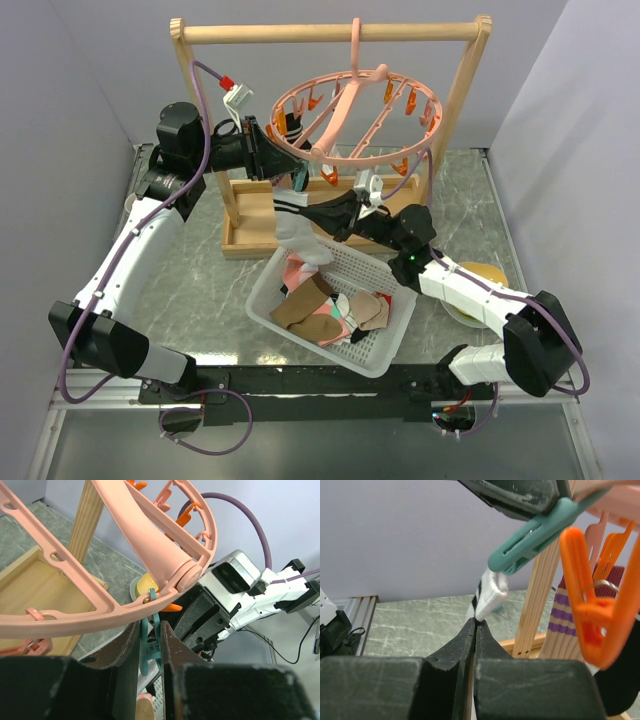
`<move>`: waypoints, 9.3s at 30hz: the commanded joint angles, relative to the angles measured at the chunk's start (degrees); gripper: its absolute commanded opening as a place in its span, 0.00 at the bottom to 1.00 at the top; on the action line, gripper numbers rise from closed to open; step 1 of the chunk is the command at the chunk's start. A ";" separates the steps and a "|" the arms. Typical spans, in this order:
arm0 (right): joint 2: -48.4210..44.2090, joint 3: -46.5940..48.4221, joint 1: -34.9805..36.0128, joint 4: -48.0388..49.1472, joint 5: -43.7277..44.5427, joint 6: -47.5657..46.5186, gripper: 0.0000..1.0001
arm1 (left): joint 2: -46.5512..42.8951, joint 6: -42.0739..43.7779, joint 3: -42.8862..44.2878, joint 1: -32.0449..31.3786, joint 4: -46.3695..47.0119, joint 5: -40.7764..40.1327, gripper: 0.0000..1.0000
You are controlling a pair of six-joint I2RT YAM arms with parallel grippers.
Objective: Clip the socks to the hanger
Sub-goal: Clamp the sock onto the hanger, then adjust the hanger on the clothesline.
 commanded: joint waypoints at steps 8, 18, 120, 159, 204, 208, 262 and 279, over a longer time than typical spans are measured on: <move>-0.43 0.06 -1.35 5.86 -0.39 1.12 0.00 | -2.28 -1.08 -0.03 -0.15 1.08 3.89 0.01; -0.43 1.11 -2.23 6.48 -1.61 2.00 0.00 | -2.28 -0.82 -0.20 -0.15 1.07 3.89 0.01; -0.25 3.40 -3.82 8.51 -3.46 3.84 0.00 | -2.81 1.12 0.06 0.11 -3.05 -0.67 0.68; -24.41 13.07 -1.62 -59.86 27.99 -8.81 1.00 | 2.63 1.19 -1.43 -14.04 -2.78 0.06 0.99; -26.10 9.02 -1.53 -49.25 39.86 -10.65 0.94 | 4.23 8.68 5.43 -3.84 -15.19 -39.17 0.99; -25.04 8.23 -1.53 -46.44 40.39 -14.51 0.91 | 2.29 8.59 4.46 -3.67 -15.45 -38.64 0.99; -20.20 7.88 -1.62 -38.69 32.57 -13.30 0.31 | 12.48 0.06 18.61 -17.20 -9.02 -11.92 0.99; -22.57 9.20 -1.09 -43.87 28.62 -13.03 0.27 | 5.02 13.41 13.69 -17.12 -22.83 -42.59 0.99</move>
